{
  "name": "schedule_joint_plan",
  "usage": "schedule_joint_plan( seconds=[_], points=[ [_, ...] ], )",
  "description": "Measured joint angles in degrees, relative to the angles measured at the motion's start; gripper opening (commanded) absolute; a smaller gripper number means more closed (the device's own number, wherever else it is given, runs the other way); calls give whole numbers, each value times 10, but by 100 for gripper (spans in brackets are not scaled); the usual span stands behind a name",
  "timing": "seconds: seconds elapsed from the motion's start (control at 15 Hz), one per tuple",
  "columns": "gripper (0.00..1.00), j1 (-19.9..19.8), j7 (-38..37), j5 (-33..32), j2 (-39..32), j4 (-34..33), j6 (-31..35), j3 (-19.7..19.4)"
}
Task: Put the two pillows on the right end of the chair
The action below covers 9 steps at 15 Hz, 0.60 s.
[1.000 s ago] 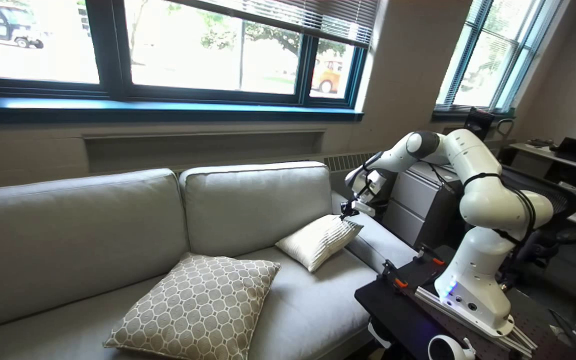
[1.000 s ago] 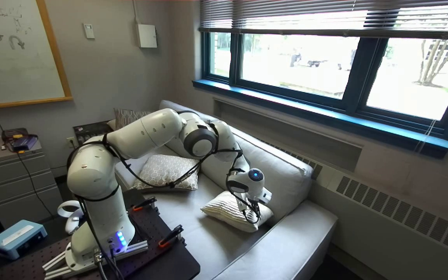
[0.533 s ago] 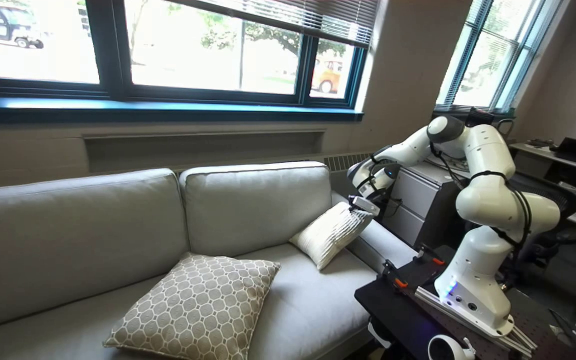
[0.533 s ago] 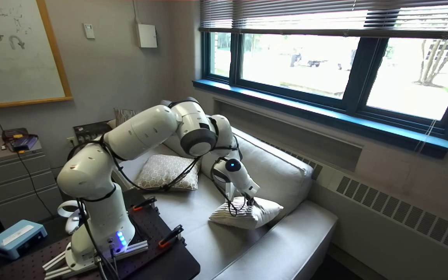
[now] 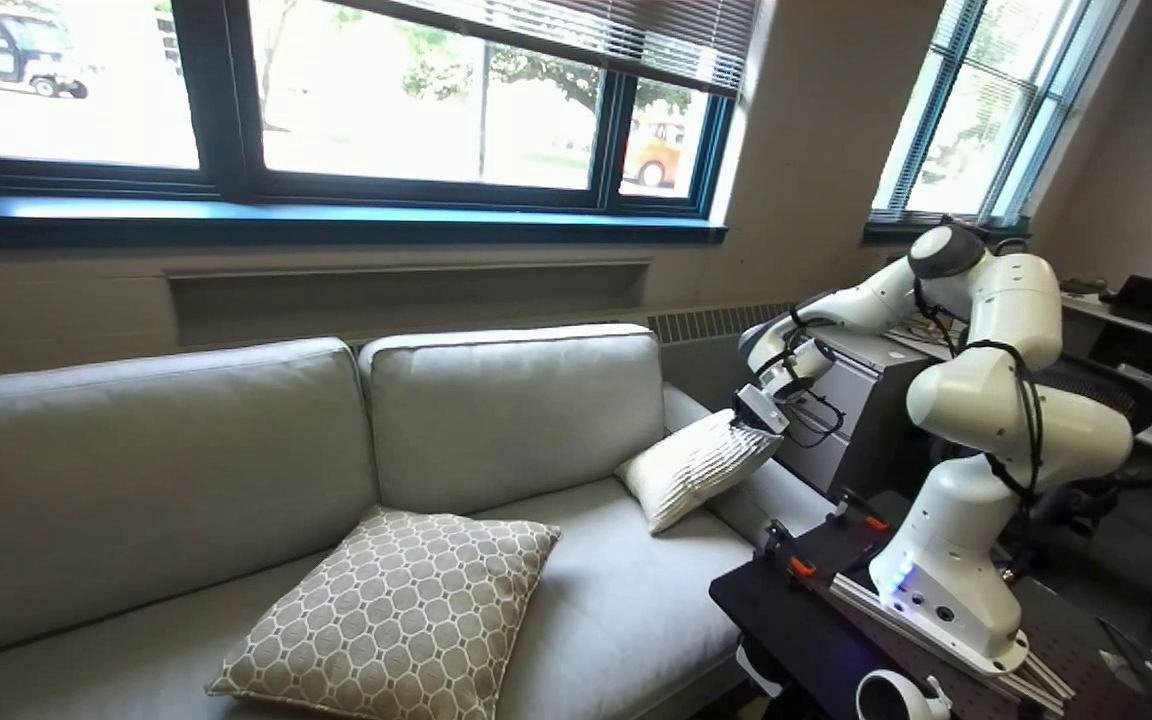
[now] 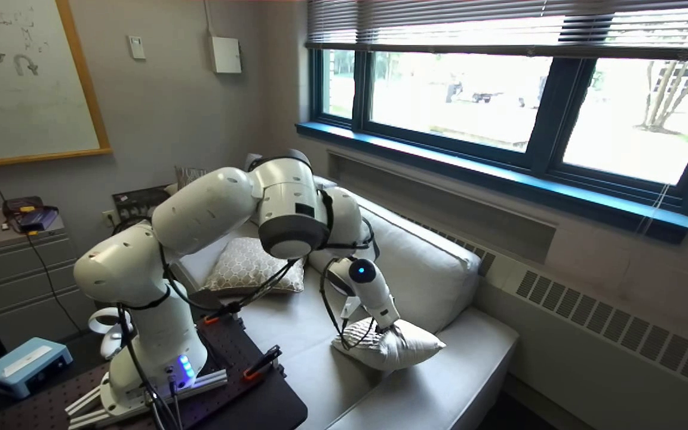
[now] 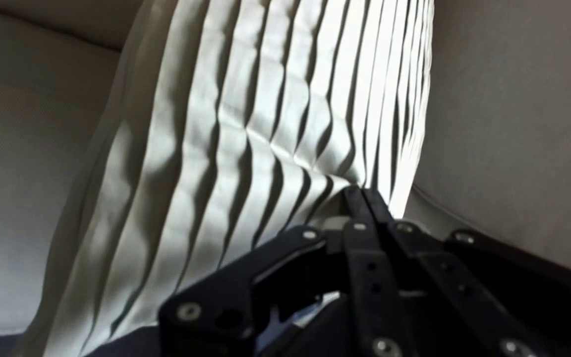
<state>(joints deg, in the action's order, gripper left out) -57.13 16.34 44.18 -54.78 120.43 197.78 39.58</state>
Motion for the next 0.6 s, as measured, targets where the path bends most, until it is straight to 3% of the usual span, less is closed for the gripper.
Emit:
schedule_joint_plan(
  seconds=[0.2, 0.33, 0.47, 0.6],
  points=[
    [1, -115, 1, -69, -73, 47, 1, 66],
    [1, -150, -15, -128, -124, 72, -3, 77],
    [1, -137, -81, -219, -165, 89, -11, 52],
    [2, -83, -135, -263, -184, 93, -32, 14]
  ],
)
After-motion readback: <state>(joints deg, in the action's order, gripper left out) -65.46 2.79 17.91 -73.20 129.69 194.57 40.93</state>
